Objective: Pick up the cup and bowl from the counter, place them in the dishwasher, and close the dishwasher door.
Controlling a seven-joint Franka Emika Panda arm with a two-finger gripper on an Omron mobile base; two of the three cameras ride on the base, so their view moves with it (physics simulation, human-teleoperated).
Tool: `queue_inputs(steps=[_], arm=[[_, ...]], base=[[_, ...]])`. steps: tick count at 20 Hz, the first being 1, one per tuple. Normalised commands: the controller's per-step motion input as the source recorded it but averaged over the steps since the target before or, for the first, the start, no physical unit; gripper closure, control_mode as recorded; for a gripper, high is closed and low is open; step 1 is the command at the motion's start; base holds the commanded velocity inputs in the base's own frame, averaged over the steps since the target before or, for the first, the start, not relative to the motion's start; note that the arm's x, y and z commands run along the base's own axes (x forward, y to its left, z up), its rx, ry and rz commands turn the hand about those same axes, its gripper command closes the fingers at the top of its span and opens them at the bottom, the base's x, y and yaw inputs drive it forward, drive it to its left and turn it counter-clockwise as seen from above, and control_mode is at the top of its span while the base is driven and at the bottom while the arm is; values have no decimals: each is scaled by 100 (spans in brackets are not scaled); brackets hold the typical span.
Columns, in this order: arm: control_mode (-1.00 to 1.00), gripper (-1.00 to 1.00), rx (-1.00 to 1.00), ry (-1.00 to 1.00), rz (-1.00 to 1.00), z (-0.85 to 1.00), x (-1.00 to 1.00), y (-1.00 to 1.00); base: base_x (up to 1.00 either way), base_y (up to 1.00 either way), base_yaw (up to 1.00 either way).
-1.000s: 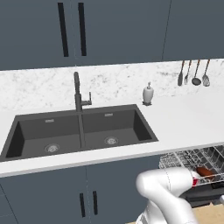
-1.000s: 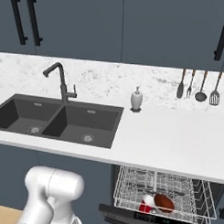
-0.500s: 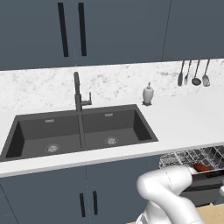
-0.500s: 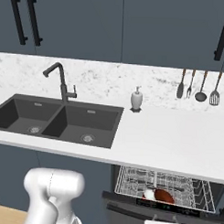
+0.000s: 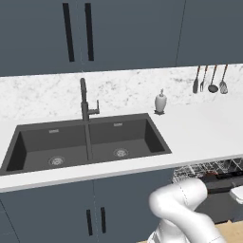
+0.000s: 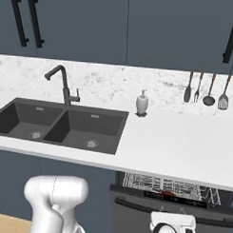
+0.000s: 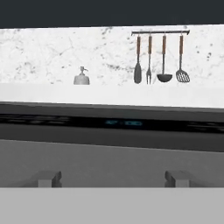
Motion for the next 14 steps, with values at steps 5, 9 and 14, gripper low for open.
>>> queue_inputs(steps=[5, 9, 14], arm=[[-100, -100, -11, 3, -10, 0, 100, 67], [-100, -100, -12, 6, -10, 0, 100, 63], [-100, -100, -10, 6, -7, 0, 100, 54]], base=[[0, 0, 0], [0, 0, 0], [0, 0, 0]])
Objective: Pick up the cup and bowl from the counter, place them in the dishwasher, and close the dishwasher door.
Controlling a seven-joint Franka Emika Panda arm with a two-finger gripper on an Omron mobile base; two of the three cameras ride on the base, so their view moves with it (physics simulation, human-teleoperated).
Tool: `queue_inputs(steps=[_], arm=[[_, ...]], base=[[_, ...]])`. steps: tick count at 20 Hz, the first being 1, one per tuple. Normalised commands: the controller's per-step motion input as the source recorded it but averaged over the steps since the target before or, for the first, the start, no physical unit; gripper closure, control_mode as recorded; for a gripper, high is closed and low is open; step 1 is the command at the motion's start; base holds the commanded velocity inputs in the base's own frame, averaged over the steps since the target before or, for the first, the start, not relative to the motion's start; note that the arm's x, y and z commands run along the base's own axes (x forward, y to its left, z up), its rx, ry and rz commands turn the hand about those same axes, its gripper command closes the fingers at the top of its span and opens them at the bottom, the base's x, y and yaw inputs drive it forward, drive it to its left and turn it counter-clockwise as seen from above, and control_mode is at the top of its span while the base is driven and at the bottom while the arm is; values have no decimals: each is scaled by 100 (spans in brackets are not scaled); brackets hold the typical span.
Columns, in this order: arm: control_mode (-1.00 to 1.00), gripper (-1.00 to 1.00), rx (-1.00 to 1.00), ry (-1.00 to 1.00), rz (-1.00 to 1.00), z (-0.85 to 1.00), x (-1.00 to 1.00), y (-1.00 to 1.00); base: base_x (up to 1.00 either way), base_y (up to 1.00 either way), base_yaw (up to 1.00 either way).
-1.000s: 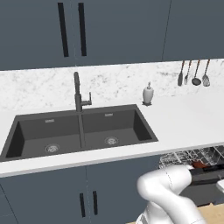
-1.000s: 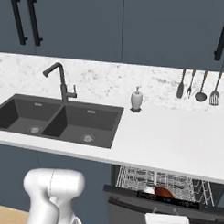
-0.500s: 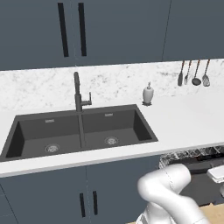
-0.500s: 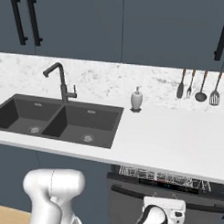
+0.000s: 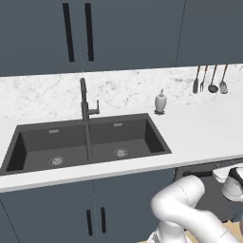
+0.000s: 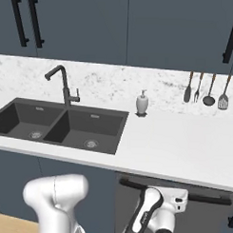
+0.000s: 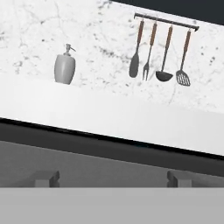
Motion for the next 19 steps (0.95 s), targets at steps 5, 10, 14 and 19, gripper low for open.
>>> queue_inputs(steps=[5, 10, 14, 19], arm=[[-100, -100, -9, 11, -2, 0, 97, 38], [-100, -100, -7, 11, -2, -2, 81, 18], [-100, -100, -2, 3, -5, -12, 70, 13], [-100, -100, 0, 0, -3, -11, 55, 0]], base=[[0, 0, 0], [0, 0, 0], [0, 0, 0], [0, 0, 0]])
